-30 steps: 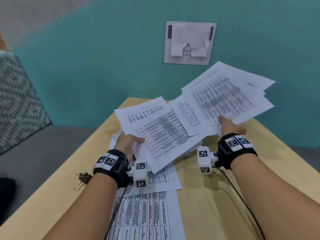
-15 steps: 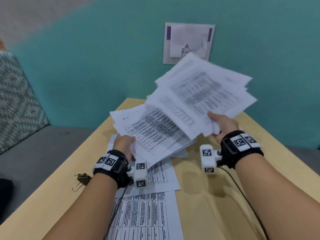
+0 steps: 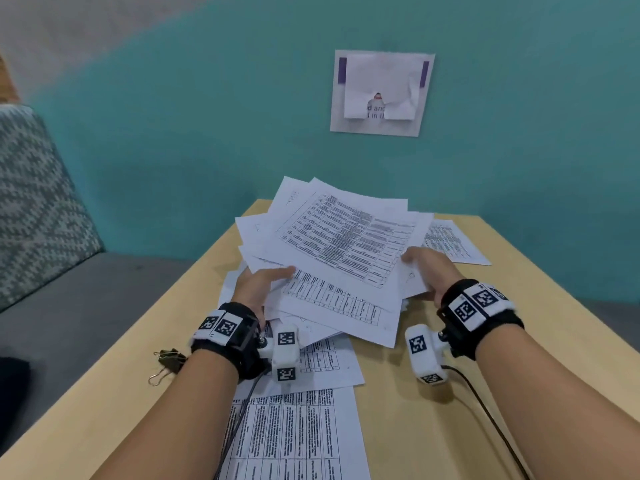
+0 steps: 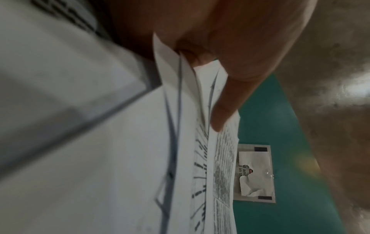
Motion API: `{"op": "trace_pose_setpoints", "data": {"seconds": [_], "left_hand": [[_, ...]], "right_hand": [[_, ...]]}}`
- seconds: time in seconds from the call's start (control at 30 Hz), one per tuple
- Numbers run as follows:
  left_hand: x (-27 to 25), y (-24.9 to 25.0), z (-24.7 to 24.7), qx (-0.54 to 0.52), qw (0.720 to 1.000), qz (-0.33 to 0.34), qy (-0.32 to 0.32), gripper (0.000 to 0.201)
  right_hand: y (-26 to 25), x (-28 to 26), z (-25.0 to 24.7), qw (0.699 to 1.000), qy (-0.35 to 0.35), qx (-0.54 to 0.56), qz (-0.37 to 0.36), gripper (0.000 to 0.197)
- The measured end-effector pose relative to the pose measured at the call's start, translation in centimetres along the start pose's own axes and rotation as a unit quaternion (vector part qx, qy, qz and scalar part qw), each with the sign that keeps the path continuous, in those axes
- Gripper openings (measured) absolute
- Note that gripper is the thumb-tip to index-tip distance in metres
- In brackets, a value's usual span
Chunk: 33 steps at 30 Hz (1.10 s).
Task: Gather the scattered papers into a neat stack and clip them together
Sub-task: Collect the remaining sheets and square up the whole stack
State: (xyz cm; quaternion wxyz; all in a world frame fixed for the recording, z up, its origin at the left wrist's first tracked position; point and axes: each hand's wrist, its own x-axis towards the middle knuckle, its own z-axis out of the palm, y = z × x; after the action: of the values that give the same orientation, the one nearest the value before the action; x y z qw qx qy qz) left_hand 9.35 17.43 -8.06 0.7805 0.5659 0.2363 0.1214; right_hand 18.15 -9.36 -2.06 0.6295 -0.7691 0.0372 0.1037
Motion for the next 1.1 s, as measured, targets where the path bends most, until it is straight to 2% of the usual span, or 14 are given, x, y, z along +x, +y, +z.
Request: {"op": "trace_pose_setpoints", "data": {"seconds": [0.17, 0.2, 0.27, 0.33, 0.4, 0.43, 0.53, 0.67, 0.7, 0.77, 0.87, 1.0, 1.03, 1.1], "left_hand": [[-0.2, 0.4, 0.3, 0.002, 1.0, 0.009, -0.015, 0.04], [-0.3, 0.7, 0.5, -0.004, 1.0, 0.013, -0.018, 0.038], [-0.8, 1.3, 0.9, -0.029, 0.999, 0.021, -0.026, 0.033], [-1.6, 1.8, 1.4, -0.043, 0.998, 0.029, -0.033, 0.026], [-2.1, 2.1, 2.0, -0.044, 0.997, 0.045, -0.048, 0.054], [-2.5, 2.4, 2.5, -0.032, 0.995, 0.078, -0.05, 0.059], [-3.7, 3.4, 4.2, 0.006, 0.987, 0.159, -0.035, 0.046], [-3.6, 5.1, 6.5, -0.007, 0.98, 0.197, -0.029, 0.034], [-3.4, 5.6, 7.0, -0.002, 0.979, 0.202, -0.024, 0.035], [-3.0, 6.1, 7.8, 0.028, 0.975, 0.219, -0.015, 0.046], [-2.1, 5.4, 8.3, 0.086, 0.967, 0.24, -0.024, 0.038], [-2.3, 4.3, 8.8, 0.074, 0.971, 0.226, -0.03, 0.027], [-2.1, 4.1, 8.8, 0.054, 0.975, 0.214, -0.025, 0.029], [-2.2, 4.2, 9.0, 0.007, 0.981, 0.189, -0.038, 0.054]], "right_hand": [[2.6, 1.3, -1.8, 0.982, -0.037, 0.175, 0.057, 0.103], [2.5, 0.4, -2.0, 0.974, -0.048, 0.21, 0.073, 0.098], [2.5, -1.3, -2.3, 0.963, -0.087, 0.243, 0.081, 0.053], [2.9, -1.9, -2.7, 0.959, -0.116, 0.251, 0.064, 0.033], [3.1, -2.1, -2.8, 0.966, -0.119, 0.227, 0.035, 0.031], [3.0, -2.2, -2.9, 0.972, -0.112, 0.205, 0.013, 0.033], [2.1, -2.3, -3.3, 0.981, -0.053, 0.174, -0.067, 0.034], [0.4, -2.9, -4.5, 0.965, 0.047, 0.164, -0.197, 0.02], [0.1, -3.0, -4.8, 0.96, 0.06, 0.161, -0.22, 0.012], [-0.1, -3.1, -5.2, 0.951, 0.086, 0.154, -0.253, 0.022], [0.6, -2.5, -5.9, 0.951, 0.077, 0.129, -0.269, 0.012], [1.6, -1.5, -6.4, 0.954, 0.09, 0.118, -0.26, 0.024], [1.6, -1.3, -6.5, 0.954, 0.087, 0.125, -0.258, 0.024], [1.6, -1.1, -6.6, 0.958, 0.073, 0.122, -0.25, 0.026]]}}
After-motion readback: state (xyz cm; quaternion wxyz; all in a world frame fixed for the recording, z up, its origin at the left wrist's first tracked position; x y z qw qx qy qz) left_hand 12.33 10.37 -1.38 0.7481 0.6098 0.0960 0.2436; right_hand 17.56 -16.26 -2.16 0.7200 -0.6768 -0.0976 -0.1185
